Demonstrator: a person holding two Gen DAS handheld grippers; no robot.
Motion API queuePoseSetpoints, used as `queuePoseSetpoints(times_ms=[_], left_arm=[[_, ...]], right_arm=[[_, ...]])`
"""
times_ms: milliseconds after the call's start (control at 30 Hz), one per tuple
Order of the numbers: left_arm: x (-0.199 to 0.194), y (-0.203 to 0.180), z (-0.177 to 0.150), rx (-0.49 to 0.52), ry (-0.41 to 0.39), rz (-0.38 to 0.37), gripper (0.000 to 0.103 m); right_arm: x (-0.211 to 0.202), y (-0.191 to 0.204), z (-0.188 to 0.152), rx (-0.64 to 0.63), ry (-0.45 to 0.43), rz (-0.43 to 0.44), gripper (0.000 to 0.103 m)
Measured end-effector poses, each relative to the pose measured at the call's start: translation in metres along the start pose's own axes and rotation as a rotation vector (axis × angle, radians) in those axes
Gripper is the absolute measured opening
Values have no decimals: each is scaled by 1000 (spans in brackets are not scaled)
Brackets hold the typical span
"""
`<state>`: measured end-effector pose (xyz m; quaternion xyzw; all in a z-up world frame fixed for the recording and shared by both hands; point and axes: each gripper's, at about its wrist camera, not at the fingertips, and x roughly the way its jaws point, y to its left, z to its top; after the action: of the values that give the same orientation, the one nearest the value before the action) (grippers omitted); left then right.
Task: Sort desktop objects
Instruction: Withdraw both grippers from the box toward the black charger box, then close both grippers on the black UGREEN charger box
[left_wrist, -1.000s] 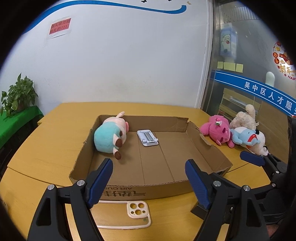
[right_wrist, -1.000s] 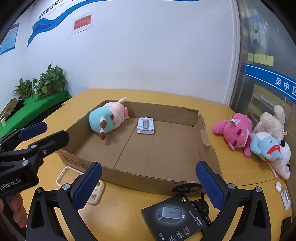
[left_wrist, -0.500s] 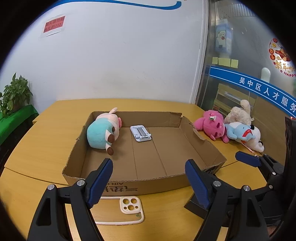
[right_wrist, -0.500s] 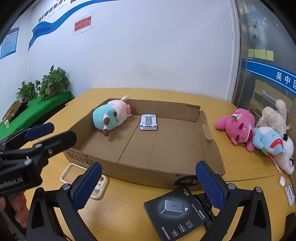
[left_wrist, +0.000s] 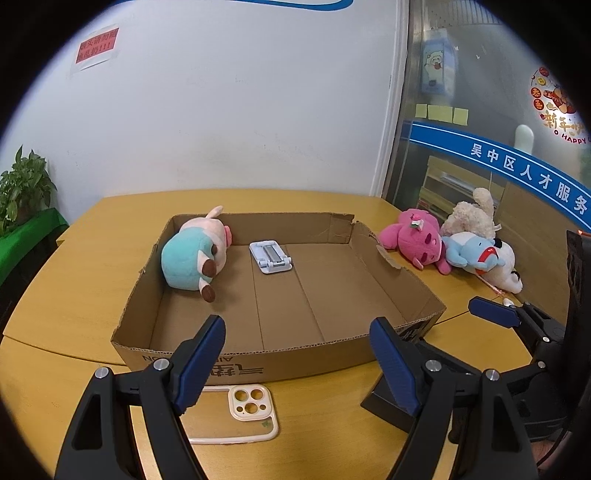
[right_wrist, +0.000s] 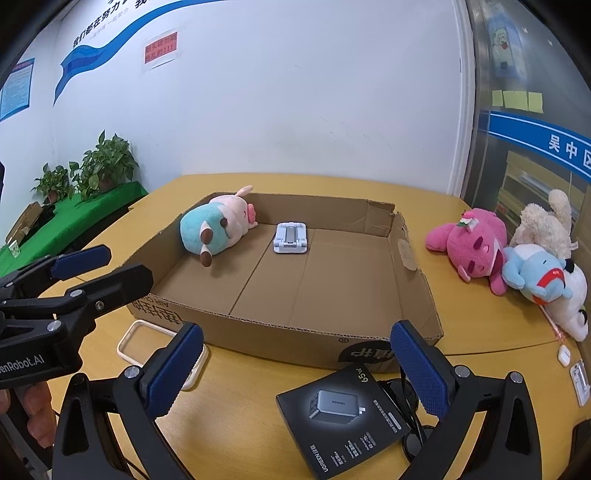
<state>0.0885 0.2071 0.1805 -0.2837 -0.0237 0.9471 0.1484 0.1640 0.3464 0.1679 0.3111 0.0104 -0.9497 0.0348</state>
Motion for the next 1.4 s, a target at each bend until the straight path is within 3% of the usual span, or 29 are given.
queuePoseSetpoints(times_ms=[200,433,567,800,967,1000,1167,1400], left_arm=[[9,3,-5,-13,34,-64,81],[57,-19,-22,25,175,-237,81],[80,-34,-33,45,252,-297,81],[125,-49,-44,49,345,-419,81],[165,-67,-66,87,489,-474,80],[165,-69,-71,69,505,-526,79],[143,-70,-84,87,533,-517,80],[95,-33,-117,10,600,-451,78]], right_arm=[[-5,-10,-14,13,-6,18,103],[-6,-40,-66,-5,99,47,103],[9,-54,-95,25,183,62,103],[42,-64,-111,86,266,148,103],[46,-48,-118,38,279,175,103],[46,-47,-119,38,283,187,103],[40,-40,-120,27,274,200,103],[7,-3,-123,-145,247,376,103]])
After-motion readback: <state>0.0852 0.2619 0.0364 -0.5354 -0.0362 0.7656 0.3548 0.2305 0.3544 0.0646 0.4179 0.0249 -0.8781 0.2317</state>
